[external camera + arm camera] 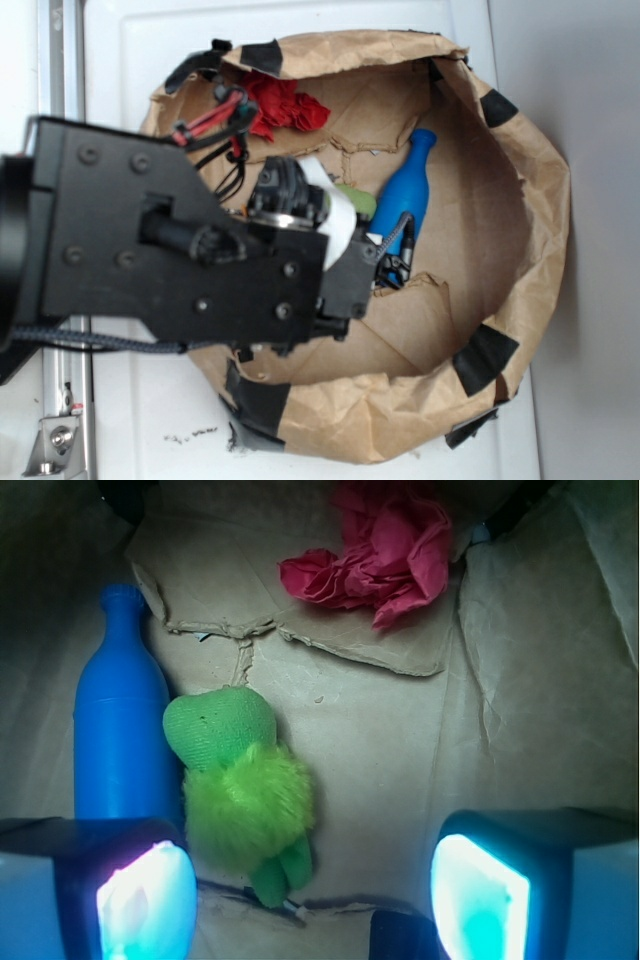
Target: Grab the red paper.
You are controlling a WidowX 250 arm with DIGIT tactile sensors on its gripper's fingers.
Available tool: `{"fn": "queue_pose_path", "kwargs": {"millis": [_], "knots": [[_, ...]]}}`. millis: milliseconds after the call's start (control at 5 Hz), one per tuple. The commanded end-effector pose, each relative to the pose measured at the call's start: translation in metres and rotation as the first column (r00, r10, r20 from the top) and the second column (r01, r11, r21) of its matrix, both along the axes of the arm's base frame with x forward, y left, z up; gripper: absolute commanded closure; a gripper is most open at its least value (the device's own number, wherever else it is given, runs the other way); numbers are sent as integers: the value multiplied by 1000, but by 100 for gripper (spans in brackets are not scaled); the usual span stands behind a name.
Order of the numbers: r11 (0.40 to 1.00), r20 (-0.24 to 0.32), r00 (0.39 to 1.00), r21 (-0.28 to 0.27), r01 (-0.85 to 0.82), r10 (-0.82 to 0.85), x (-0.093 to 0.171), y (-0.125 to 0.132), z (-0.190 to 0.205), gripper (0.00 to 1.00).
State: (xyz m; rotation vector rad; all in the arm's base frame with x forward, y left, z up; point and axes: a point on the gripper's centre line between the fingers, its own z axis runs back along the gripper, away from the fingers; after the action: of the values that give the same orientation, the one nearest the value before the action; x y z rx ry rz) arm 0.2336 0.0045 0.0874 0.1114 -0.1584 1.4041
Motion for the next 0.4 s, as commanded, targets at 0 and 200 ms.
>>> {"fn": "queue_pose_path", "kwargs": {"millis": [0,200], "knots": [[999,50,998,17,-42,41,5,14,6,0],[993,56,996,83,-79,74,-2,26,2,0]]}}
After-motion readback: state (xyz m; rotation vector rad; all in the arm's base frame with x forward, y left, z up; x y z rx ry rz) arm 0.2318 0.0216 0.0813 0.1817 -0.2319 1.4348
